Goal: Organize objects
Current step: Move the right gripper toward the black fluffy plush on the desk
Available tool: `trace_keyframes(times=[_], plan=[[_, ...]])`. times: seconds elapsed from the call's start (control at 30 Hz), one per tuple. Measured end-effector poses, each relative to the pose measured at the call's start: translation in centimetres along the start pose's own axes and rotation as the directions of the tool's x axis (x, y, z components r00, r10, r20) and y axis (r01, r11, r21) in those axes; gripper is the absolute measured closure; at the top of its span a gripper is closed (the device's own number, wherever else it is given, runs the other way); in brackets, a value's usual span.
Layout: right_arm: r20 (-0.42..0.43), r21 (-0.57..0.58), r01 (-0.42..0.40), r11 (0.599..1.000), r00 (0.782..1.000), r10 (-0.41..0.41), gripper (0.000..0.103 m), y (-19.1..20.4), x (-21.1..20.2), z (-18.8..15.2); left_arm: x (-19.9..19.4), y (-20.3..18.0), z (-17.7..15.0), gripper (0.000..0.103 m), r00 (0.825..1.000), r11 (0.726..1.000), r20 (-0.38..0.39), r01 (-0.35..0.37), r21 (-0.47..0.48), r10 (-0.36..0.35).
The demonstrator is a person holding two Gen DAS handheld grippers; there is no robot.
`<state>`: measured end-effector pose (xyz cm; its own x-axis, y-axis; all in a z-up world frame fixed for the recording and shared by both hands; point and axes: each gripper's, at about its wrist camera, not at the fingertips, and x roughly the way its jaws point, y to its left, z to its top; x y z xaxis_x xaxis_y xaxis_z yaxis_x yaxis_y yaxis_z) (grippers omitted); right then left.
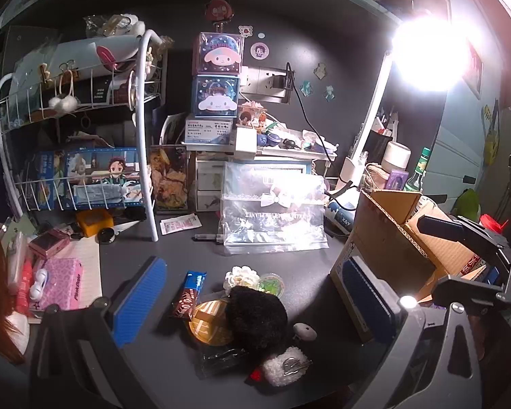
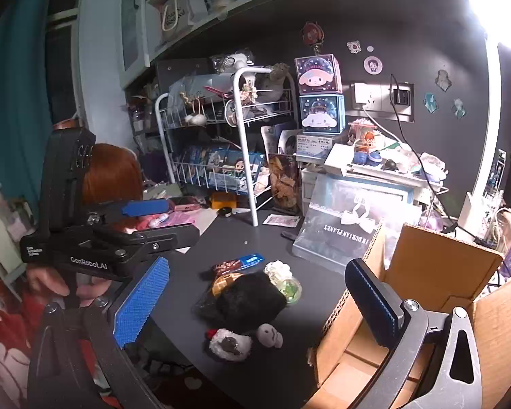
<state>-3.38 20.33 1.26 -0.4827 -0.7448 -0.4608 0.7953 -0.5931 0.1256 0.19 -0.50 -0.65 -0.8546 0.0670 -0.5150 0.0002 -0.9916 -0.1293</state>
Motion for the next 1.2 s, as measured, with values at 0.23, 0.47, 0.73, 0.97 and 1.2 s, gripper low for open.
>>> trace_keyframes(times=[0.23, 0.47, 0.73, 0.97, 1.2], plan=[[-0.003, 0.012, -0.010, 1.000, 1.000, 0.010, 0.000, -0.1, -0.1, -0.1, 0.1, 0.0, -0.1, 0.001, 1.000, 1.000, -0.001, 0.004, 0.003, -0.004], [-0.010, 0.030, -0.016, 0.999, 1.000, 0.016, 0.000, -0.4, 0.2, 0.0, 0.1, -0.2, 0.2, 0.001, 1.000, 1.000, -0.002, 0.013, 0.005, -0.013], [-0.013, 0.020, -0.033, 0.999, 0.999, 0.033, 0.000, 0.1, 0.3, 0.3, 0.0, 0.0, 0.6, 0.001, 1.000, 1.000, -0.004, 0.015, -0.003, -0.015], [-0.024, 0.019, -0.032, 0.999, 0.999, 0.033, 0.000, 0.7, 0.6, 0.1, -0.2, 0.4, 0.5, 0.001, 1.000, 1.000, -0.007, 0.018, -0.014, -0.018], [-0.020, 0.016, -0.008, 1.000, 1.000, 0.008, 0.000, 0.8, 0.5, 0.2, -0.4, 0.5, 0.2, 0.001, 1.000, 1.000, -0.003, 0.020, -0.019, -0.020]])
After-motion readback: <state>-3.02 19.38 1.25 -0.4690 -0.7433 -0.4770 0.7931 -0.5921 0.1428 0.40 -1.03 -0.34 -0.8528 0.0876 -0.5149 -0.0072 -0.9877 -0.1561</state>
